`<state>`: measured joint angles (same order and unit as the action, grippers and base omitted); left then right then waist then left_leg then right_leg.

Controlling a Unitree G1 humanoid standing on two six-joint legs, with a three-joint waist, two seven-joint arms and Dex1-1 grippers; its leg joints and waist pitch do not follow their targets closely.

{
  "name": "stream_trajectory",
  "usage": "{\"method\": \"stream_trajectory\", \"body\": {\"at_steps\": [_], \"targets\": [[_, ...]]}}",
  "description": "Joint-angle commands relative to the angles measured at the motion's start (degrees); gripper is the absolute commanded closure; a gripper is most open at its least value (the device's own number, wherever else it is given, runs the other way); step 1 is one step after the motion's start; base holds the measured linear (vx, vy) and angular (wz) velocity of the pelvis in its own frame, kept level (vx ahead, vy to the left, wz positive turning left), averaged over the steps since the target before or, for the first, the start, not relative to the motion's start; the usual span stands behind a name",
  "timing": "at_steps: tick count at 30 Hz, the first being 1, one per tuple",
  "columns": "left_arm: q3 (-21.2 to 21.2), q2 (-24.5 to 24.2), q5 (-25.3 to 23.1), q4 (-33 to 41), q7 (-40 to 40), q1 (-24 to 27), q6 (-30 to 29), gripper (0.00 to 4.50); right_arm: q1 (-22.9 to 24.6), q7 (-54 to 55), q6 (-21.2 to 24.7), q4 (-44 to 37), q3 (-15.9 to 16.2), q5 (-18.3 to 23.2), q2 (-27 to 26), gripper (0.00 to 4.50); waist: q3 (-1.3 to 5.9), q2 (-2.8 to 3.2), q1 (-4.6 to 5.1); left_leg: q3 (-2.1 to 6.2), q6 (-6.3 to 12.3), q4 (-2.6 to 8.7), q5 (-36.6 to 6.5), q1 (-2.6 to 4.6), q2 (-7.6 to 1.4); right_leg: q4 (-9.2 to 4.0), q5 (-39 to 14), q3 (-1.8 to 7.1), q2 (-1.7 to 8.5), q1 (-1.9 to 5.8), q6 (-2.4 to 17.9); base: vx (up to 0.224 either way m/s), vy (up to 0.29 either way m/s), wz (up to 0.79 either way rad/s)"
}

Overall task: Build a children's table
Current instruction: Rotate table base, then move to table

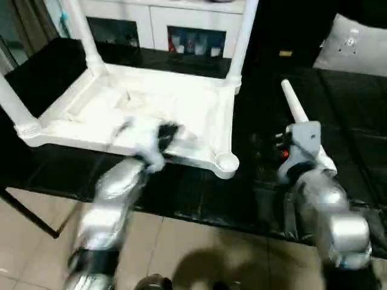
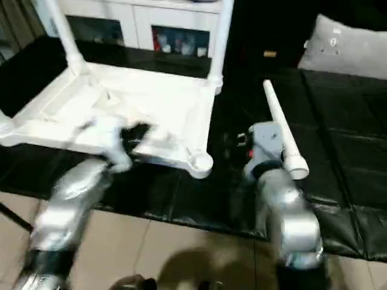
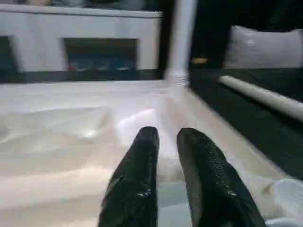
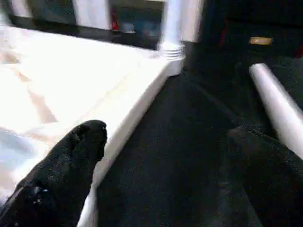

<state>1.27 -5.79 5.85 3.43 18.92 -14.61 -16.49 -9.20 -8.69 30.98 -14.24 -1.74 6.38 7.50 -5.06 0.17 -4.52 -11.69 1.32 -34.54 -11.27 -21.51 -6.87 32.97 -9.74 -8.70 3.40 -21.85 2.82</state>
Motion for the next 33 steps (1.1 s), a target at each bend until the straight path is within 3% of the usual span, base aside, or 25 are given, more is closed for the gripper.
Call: {"method": "stream_trajectory", "body": {"at_steps": [1, 4, 6, 7, 8, 9, 10, 11, 13, 14, 15, 16, 18, 19, 20, 21, 22, 23, 24, 25, 26, 27, 28, 29, 33], "targets": [[0.49, -0.29, -0.52, 2.52, -1.5, 0.25, -1.96, 3.25, 0.03, -0.27, -0.92, -1.57, 0.45, 0.14, 0.24, 0.0, 2.58, -0.33, 0.54, 4.95, -1.94, 4.97, -21.82, 2.0, -7.86, -6.96, -32.27, 5.57, 8.62, 1.09, -0.1, 0.0, 0.0, 0.0], [1.11, -0.24, -0.2, 5.52, -3.38, 1.21, -5.14, 2.81, 1.75, -1.73, -0.21, -3.0, 0.6, 2.51, -1.66, 0.0, 2.37, -0.29, 0.59, 5.41, -2.66, 5.38, -22.98, 2.08, -8.25, -6.94, -31.3, 5.59, 8.3, 1.06, -0.85, 0.0, 0.0, 0.0], [0.92, -0.38, -0.32, 6.66, -3.27, 1.67, -5.91, 2.74, 2.17, -0.35, 0.31, -3.43, 0.08, 3.0, -2.94, 0.0, 2.77, 0.56, 1.46, 7.62, -5.05, 7.3, -26.21, 2.76, -11.53, -5.66, -21.89, 4.81, 5.46, 1.34, -2.68, 0.0, 0.0, 0.0], [0.91, -0.39, -0.33, 6.69, -3.28, 1.68, -5.95, 2.59, 2.17, -0.25, 0.33, -3.44, 0.04, 2.97, -2.98, 0.0, 2.86, 0.91, 1.8, 8.48, -5.34, 8.22, -26.86, 3.13, -13.18, -4.16, -17.92, 4.65, 4.64, 1.23, -3.2, 0.0, 0.0, 0.0], [0.67, -0.33, -0.28, 7.59, -3.7, 2.05, -7.03, 2.44, 1.86, 1.25, 3.78, -3.76, -1.03, 3.64, -3.75, 0.0, 2.85, 1.36, 2.5, 10.08, -4.29, 10.49, -26.78, 3.06, -16.47, 1.3, -10.71, 4.68, 3.54, 0.67, -4.55, 0.0, 0.0, 0.0], [0.59, -0.31, -0.23, 7.81, -3.84, 2.11, -7.34, 2.37, 1.71, 1.36, 5.11, -3.84, -1.31, 4.05, -3.85, 0.0, 2.83, 1.12, 2.78, 9.92, -3.09, 10.87, -23.22, 3.6, -16.54, 5.02, -7.1, 4.95, 1.92, -1.55, -3.97, 0.0, 0.0, 0.0], [0.48, -0.24, -0.25, 7.95, -4.0, 2.22, -7.53, 2.35, 1.67, 1.19, 5.35, -3.8, -1.33, 4.18, -3.7, 0.0, 2.89, 1.07, 2.84, 9.41, -2.33, 10.72, -20.91, 3.61, -15.69, 6.08, -6.38, 5.14, 1.48, -2.38, -3.18, 0.028, -0.061, 0.13], [0.22, -0.25, -0.2, 8.08, -4.01, 2.61, -7.68, 2.28, 1.93, 0.72, 4.07, -3.56, -0.87, 3.87, -3.21, 0.0, 3.24, 0.91, 3.44, 9.38, 1.24, 9.96, -16.52, 3.55, -13.4, 5.73, -6.1, 6.1, 1.89, -2.47, -1.57, 0.022, -0.113, 0.1], [-0.38, -0.55, -0.2, 8.46, -3.9, 3.15, -8.2, 2.0, 2.6, -0.04, 2.12, -3.53, 0.43, 2.64, -2.16, 0.0, 4.33, -0.37, 4.14, 8.32, 7.92, 6.91, -9.15, 3.32, -9.39, 2.46, 0.11, 7.35, 3.24, -1.39, 7.22, 0.013, -0.15, 0.05], [-0.45, -0.62, -0.18, 8.62, -3.99, 3.18, -8.45, 1.92, 2.68, -0.11, 2.1, -3.6, 0.52, 2.48, -2.1, 0.0, 4.67, -2.5, 3.71, 3.52, 11.71, 1.63, -5.02, -0.94, -1.88, -1.89, 11.2, 8.59, 4.97, 2.35, 20.11, 0.007, -0.192, 0.04], [-0.45, -0.61, -0.17, 8.61, -4.0, 3.16, -8.46, 1.91, 2.69, -0.21, 1.87, -3.55, 0.57, 2.45, -2.06, 0.0, 4.9, -3.5, 1.39, 2.25, 9.71, -6.2, -8.17, -3.88, 0.82, -3.84, 14.56, 10.96, 8.42, 5.48, 26.32, 0.007, -0.192, 0.04], [-0.49, -0.59, -0.12, 8.58, -4.13, 3.0, -8.7, 1.86, 2.84, -1.36, 0.07, -3.17, 1.11, 2.2, -1.53, 0.0, 4.1, -2.85, 1.28, 3.32, 5.44, -7.04, -6.04, -5.24, -0.19, -3.34, 14.57, 10.28, 8.78, 5.53, 24.82, 0.004, -0.17, 0.04], [-0.53, -0.65, -0.14, 8.6, -4.24, 2.69, -9.12, 1.58, 2.98, -2.1, -0.38, -2.97, 1.08, 2.57, -1.36, 0.0, 4.12, -1.52, 1.63, 4.53, 3.74, -4.74, -4.52, -4.98, -1.33, -3.16, 11.09, 8.5, 6.24, 5.3, 18.78, -0.014, -0.155, 0.03], [-0.53, -0.67, -0.15, 8.59, -4.25, 2.66, -9.16, 1.58, 2.96, -2.04, -0.38, -2.95, 1.02, 2.62, -1.42, 0.0, 4.69, 0.7, 2.04, 5.55, 6.42, -1.01, 1.39, -2.65, -4.42, -2.85, 7.95, 5.0, 2.53, 3.89, 10.79, -0.031, -0.128, 0.14], [-0.21, -0.65, 0.01, 8.42, -4.45, 2.66, -9.15, 1.45, 2.89, -1.63, -1.15, -2.86, 1.0, 2.36, -1.51, 0.0, 5.35, 1.6, 2.73, 8.67, 10.21, 0.99, 5.23, 0.22, -10.14, -0.18, 3.46, 3.25, 0.9, 1.93, 6.69, -0.045, -0.129, 0.12], [-0.21, -0.65, 0.01, 8.42, -4.45, 2.66, -9.15, 1.45, 2.89, -1.63, -1.15, -2.86, 1.0, 2.36, -1.51, 0.0, 5.82, 2.38, 3.39, 12.22, 15.13, 2.75, 9.82, 2.42, -16.46, 3.74, -4.2, 3.17, 1.24, -0.23, 2.7, -0.045, -0.129, 0.12], [0.1, -0.59, 0.26, 8.6, -4.67, 2.81, -9.52, 1.39, 2.82, -0.31, -1.78, -2.78, 0.88, 1.44, -1.52, 0.0, 5.16, 1.87, 3.76, 13.32, 22.4, 3.3, 19.64, 3.15, -17.5, 7.37, -10.89, 5.68, 2.94, -2.71, -0.2, -0.056, -0.111, 0.0], [0.12, -0.64, 0.36, 8.82, -4.73, 2.87, -9.92, 1.29, 2.75, 0.81, -1.78, -2.63, 0.59, 1.19, -1.71, 0.0, 4.77, 0.63, 3.24, 11.42, 24.25, 1.97, 21.21, 2.32, -14.47, 6.66, -6.36, 8.96, 4.68, -3.63, 0.48, -0.073, -0.108, -0.01], [0.01, -0.83, 0.33, 8.99, -4.41, 2.83, -9.28, 1.09, 2.41, 1.27, 0.7, -2.6, -0.09, 2.4, -2.28, 0.0, 4.42, -0.97, 2.12, 7.18, 18.21, -0.22, 11.05, -1.02, -7.89, 1.96, -1.89, 10.8, 5.63, -0.91, 4.29, -0.073, -0.108, -0.01], [-0.11, -1.01, 0.34, 9.11, -4.25, 2.8, -8.76, 1.09, 2.19, 1.36, 2.44, -2.56, -0.54, 3.25, -2.66, 0.0, 4.45, -2.81, 1.62, 4.72, 13.09, -1.8, 6.85, -3.34, -2.96, -0.17, -1.91, 10.87, 6.34, 1.81, 2.11, -0.1, -0.132, -0.04], [-0.25, -1.22, 0.43, 9.26, -4.07, 2.8, -9.01, 1.06, 2.14, 1.01, 3.09, -2.68, -0.55, 3.78, -2.81, 0.0, 3.8, -2.38, -1.04, 4.42, 2.63, -1.18, -0.51, -1.5, -3.21, -2.64, -17.66, 11.9, 8.14, 1.35, -2.92, -0.116, -0.139, -0.07], [-0.4, -1.5, 0.2, 8.93, -4.23, 2.76, -8.91, 1.04, 2.21, 0.78, 3.0, -2.65, 0.19, 3.18, -2.62, 0.0, 3.57, -2.81, -0.83, 4.4, 0.24, -0.52, -2.07, -1.63, -3.17, -2.78, -24.49, 11.79, 7.38, 1.93, -5.36, -0.116, -0.139, -0.07], [-0.4, -1.51, 0.23, 8.55, -4.12, 2.8, -7.74, 0.86, 2.44, 0.75, 3.18, -2.77, 1.03, 2.41, -2.36, 0.0, 3.17, -1.98, -1.26, 4.26, -3.39, 0.95, -4.03, -0.94, -3.84, -3.8, -36.44, 11.07, 6.32, 1.41, -7.29, -0.111, -0.099, -0.04], [-0.23, -1.18, 0.54, 8.48, -4.43, 2.77, -7.93, 0.72, 2.48, 1.05, 4.04, -2.84, 1.11, 2.01, -2.42, 0.0, 2.84, -1.86, -0.75, 4.04, -6.0, 2.77, -8.84, -0.28, -4.14, -4.33, -40.76, 9.65, 4.85, 1.01, -6.64, -0.087, -0.042, -0.05], [-0.13, -0.7, 1.1, 8.3, -4.46, 2.17, -7.62, 0.41, 1.68, 0.7, 4.0, -2.23, 0.62, 2.45, -2.43, 0.0, 2.98, -1.06, -0.09, 4.61, -7.5, 4.58, -16.74, 0.58, -5.27, -3.23, -33.66, 8.85, 3.65, 0.54, -2.49, -0.065, 0.0, -0.04]]}}
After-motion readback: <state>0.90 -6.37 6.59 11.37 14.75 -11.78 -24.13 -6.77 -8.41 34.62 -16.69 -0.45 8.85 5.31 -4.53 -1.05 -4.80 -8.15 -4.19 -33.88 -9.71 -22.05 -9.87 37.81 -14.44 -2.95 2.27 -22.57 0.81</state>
